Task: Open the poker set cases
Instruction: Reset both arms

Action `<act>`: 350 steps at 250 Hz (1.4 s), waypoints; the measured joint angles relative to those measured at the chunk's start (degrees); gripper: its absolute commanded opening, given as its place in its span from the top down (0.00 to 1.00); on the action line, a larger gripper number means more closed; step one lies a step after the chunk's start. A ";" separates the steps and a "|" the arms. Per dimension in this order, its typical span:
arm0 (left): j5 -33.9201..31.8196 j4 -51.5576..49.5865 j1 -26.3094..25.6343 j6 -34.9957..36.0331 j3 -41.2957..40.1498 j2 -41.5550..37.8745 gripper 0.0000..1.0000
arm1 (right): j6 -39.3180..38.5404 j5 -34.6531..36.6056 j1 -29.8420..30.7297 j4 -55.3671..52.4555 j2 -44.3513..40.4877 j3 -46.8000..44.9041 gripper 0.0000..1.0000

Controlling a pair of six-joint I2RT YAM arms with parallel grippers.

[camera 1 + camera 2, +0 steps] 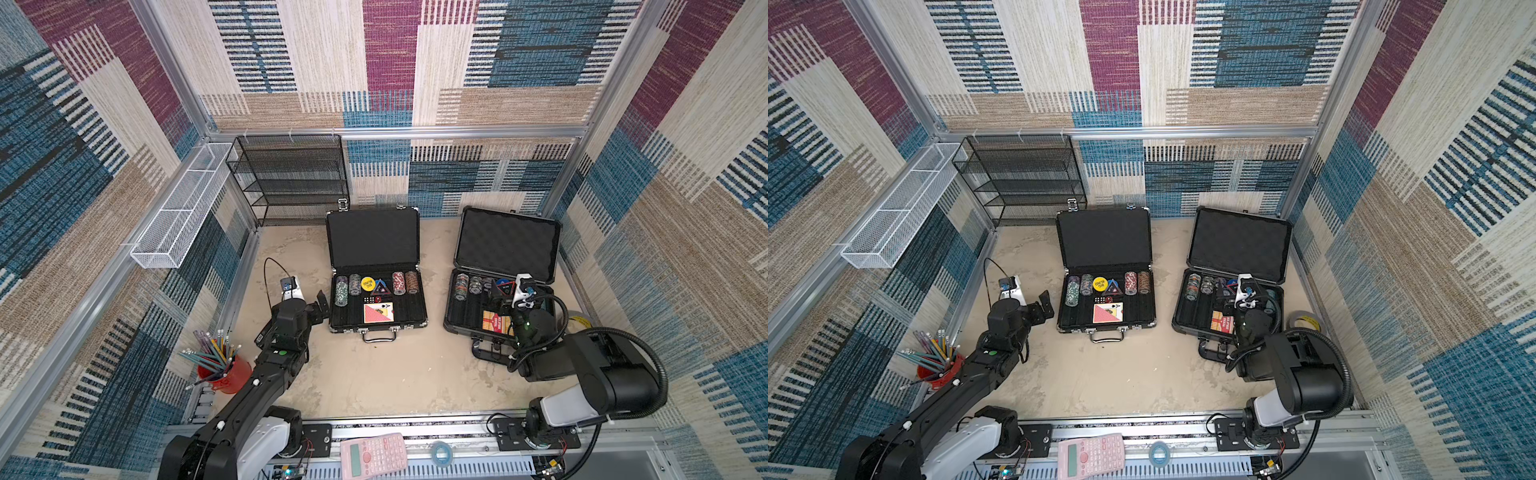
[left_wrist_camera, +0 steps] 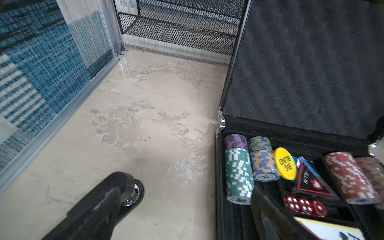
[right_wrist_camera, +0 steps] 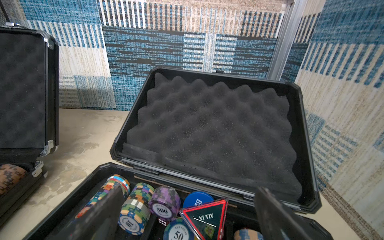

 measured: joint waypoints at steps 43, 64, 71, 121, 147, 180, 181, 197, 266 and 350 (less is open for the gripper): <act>-3.17 5.38 0.00 3.30 -1.29 1.97 0.01 | 0.42 -2.43 -0.48 -1.51 0.11 1.66 0.01; -4.13 9.16 0.00 4.98 -3.61 3.43 0.01 | 0.59 -2.58 -0.57 -1.62 0.15 1.75 0.00; -4.31 10.58 0.00 5.88 -4.52 4.02 0.01 | 0.59 -2.64 -0.57 -1.66 0.15 1.77 0.01; -5.25 19.19 0.00 12.17 -6.21 9.70 0.01 | 0.61 -2.91 -0.57 -1.75 0.15 1.77 0.00; -5.38 23.63 0.00 13.60 -6.54 13.68 0.01 | 0.81 -2.91 -0.57 -1.75 0.15 1.77 0.01; -5.75 31.52 0.02 15.89 -8.09 19.04 0.01 | 0.83 -2.91 -0.59 -1.75 0.15 1.77 0.01; -5.77 31.74 0.02 15.93 -8.09 19.21 0.01 | 0.83 -2.91 -0.59 -1.75 0.15 1.77 0.01; -5.86 36.13 0.22 16.61 -8.07 22.51 0.01 | 1.01 -2.91 -0.59 -1.75 0.15 1.77 0.00; -2.03 48.19 2.80 18.45 -9.03 30.27 0.00 | 1.03 -2.93 -0.59 -1.90 0.15 1.79 0.01; 5.09 40.33 7.43 17.14 -0.66 32.26 0.00 | 1.03 -2.91 -0.59 -1.90 0.15 1.79 0.01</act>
